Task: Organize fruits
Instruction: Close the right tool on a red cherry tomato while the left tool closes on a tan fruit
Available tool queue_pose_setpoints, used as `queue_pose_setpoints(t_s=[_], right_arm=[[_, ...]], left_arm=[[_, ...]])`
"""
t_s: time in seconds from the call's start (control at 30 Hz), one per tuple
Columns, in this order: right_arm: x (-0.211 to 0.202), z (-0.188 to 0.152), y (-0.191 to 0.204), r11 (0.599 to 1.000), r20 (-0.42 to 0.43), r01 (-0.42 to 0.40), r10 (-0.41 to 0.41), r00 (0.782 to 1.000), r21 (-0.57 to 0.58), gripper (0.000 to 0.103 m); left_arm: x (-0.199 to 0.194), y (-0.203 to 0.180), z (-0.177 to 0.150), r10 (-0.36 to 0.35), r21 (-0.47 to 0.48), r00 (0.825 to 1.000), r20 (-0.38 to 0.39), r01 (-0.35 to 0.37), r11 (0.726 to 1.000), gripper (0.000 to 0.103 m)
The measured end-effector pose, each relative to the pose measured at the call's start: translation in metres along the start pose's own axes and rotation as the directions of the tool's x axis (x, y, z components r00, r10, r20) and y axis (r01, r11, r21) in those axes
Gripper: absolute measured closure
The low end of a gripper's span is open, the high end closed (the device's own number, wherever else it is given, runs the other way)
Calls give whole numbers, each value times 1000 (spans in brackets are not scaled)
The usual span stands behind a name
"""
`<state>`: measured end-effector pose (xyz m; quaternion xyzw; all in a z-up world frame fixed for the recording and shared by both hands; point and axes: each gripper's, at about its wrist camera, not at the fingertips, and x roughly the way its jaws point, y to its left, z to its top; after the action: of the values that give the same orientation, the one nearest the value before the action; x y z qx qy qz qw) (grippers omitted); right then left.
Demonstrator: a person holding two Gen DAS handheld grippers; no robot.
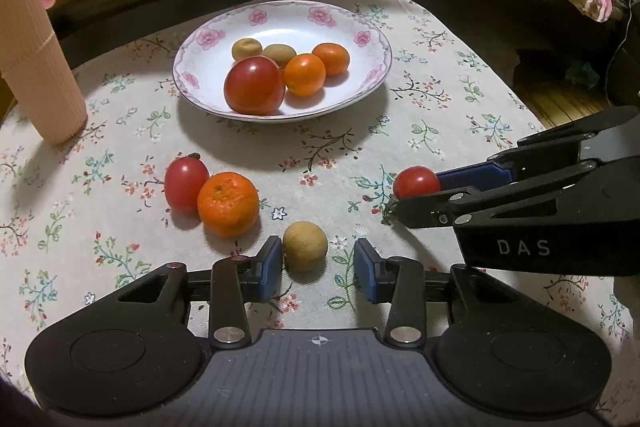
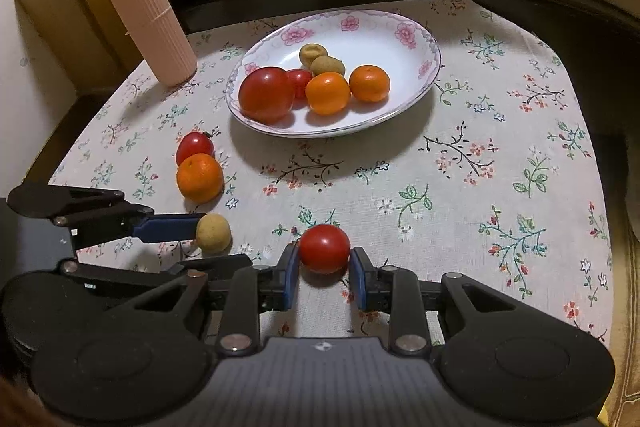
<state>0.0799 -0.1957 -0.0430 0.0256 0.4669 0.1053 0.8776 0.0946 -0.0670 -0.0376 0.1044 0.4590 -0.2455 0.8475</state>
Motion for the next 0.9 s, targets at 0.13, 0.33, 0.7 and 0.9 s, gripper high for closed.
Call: queue_pose_setpoints(t_s=[0.13,0.33,0.7,0.9], right_arm=[[0,0,2,1000,-5,13,-13,1000,-1,72],[-2,-2,4,1000,-20,9,-9,1000,-4,73],[-3,-2,8,1000,-26,2,-2,1000,-3,73],[-3,-3,5,1000,-29,9,-8,1000,5,73]], left_arm=[[-2,-2,-1,8,15,1000,-1,-8,1000,64],[-9,-1,1,5,10,1000,3,-5,1000,72],[-3,0,-3,-2,6,1000,-14,2,1000,68],[-2,0,-2,-4,4,1000,-14,4,1000,67]])
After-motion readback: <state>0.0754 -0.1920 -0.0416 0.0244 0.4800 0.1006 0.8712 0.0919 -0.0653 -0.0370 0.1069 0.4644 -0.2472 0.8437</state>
